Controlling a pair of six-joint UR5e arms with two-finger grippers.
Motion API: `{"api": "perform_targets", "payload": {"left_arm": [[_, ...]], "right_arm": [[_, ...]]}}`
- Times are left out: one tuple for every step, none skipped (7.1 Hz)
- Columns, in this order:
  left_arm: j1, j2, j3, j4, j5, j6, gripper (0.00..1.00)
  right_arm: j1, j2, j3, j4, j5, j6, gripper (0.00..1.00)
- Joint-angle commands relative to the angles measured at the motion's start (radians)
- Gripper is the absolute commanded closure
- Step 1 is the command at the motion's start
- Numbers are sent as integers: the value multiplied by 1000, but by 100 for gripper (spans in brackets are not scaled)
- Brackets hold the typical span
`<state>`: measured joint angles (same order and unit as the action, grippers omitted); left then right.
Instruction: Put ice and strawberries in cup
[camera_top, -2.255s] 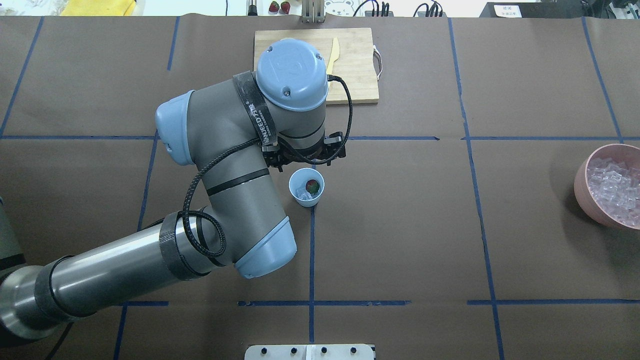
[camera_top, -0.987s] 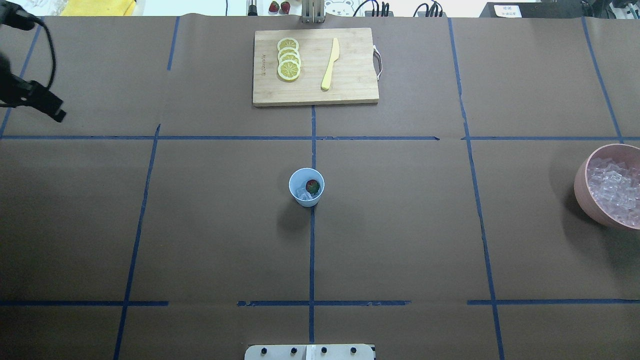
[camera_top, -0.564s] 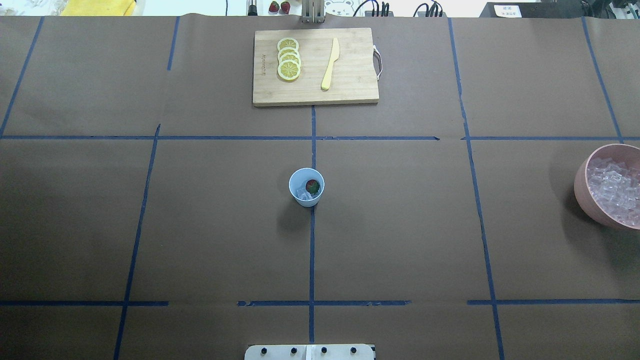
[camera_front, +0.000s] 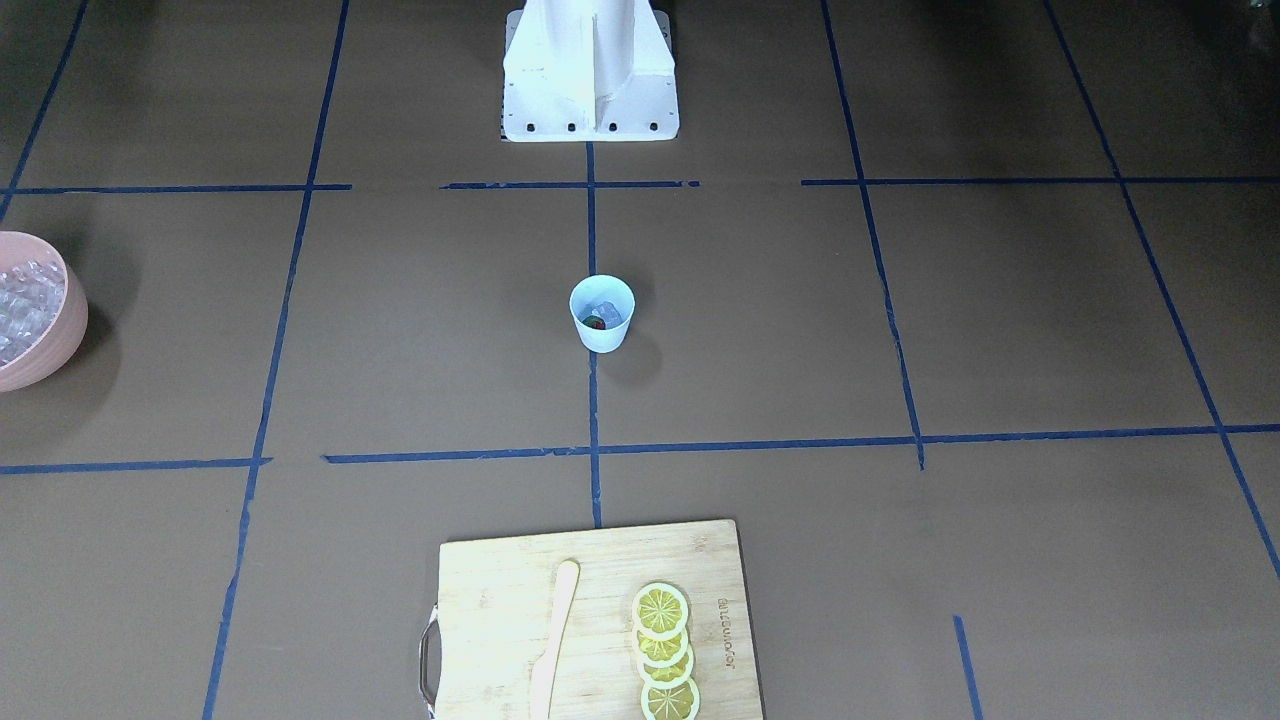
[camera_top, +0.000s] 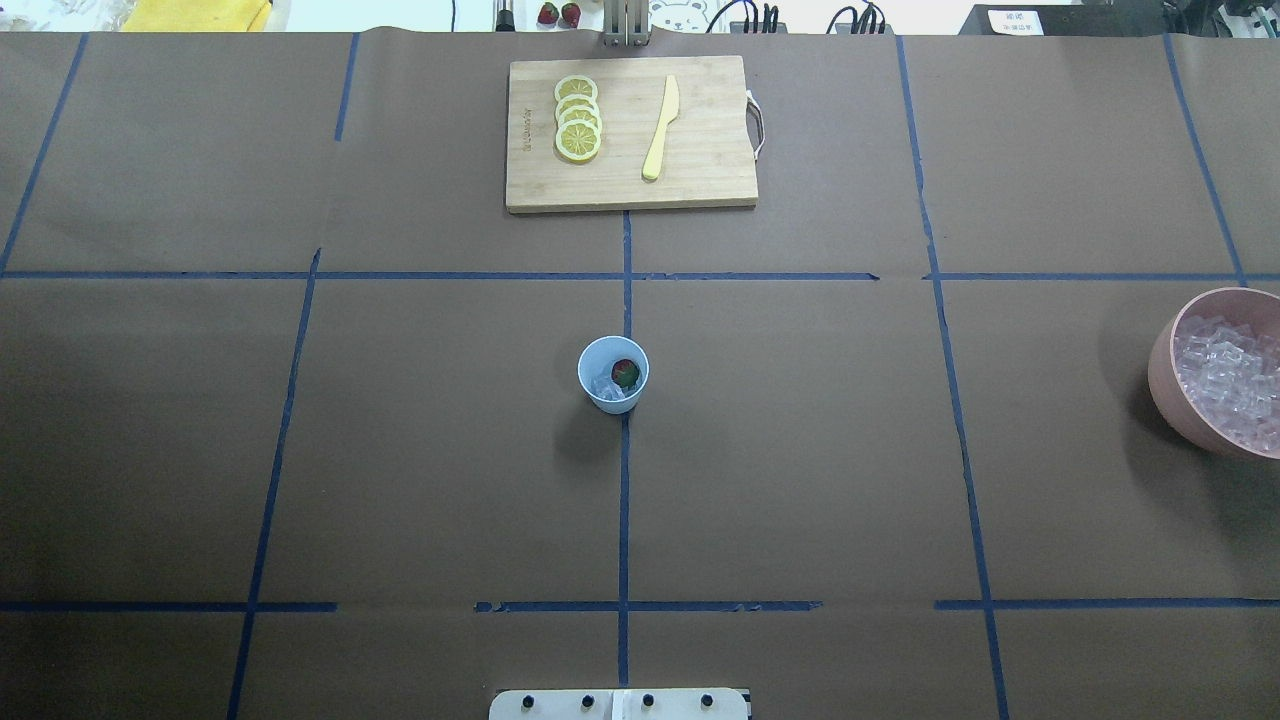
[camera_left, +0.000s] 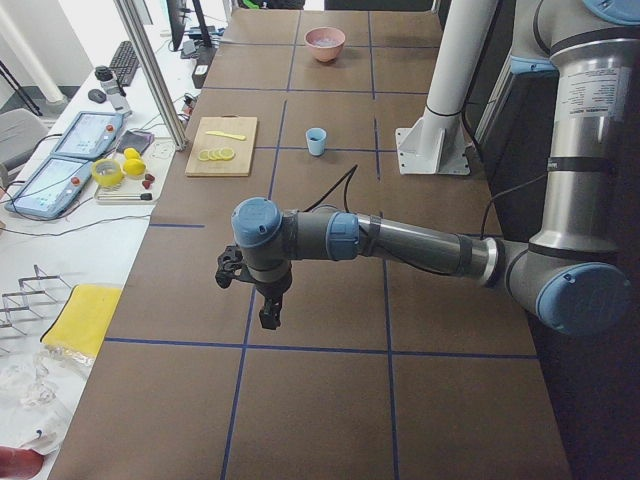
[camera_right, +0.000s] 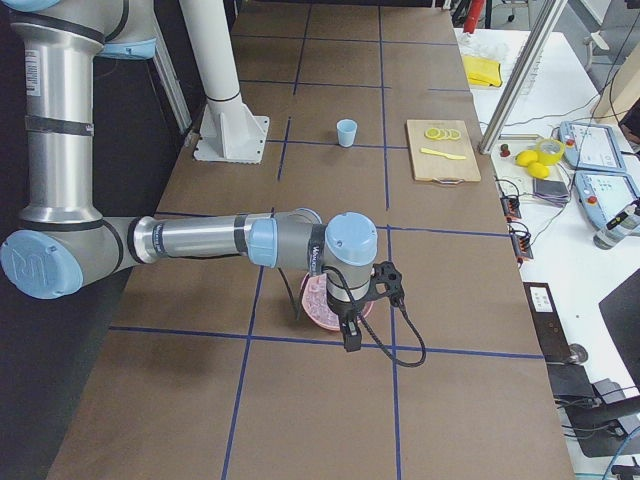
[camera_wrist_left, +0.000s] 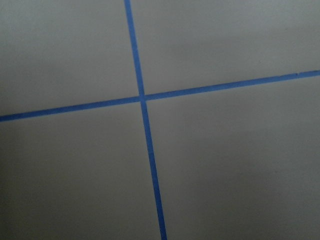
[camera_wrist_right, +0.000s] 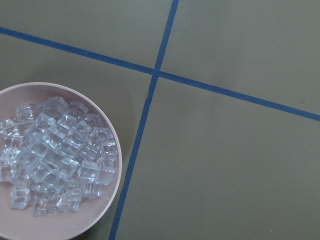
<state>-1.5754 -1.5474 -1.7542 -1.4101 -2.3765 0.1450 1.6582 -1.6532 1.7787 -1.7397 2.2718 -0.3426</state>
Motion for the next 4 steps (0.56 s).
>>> {"api": "perform_targets", "payload": {"left_arm": [[-6,120,5,-215,0,-10,0],[-5,127,15,-249,0,-16,0],[-3,110,40,-221,-4,-18,0],[-3,106,48,-189,-7,-18,0]], "right_arm": [[0,0,1,0,0,1,0],[0,0,1,0,0,1,0],[0,0,1,0,0,1,0],[0,0,1,0,0,1,0]]}}
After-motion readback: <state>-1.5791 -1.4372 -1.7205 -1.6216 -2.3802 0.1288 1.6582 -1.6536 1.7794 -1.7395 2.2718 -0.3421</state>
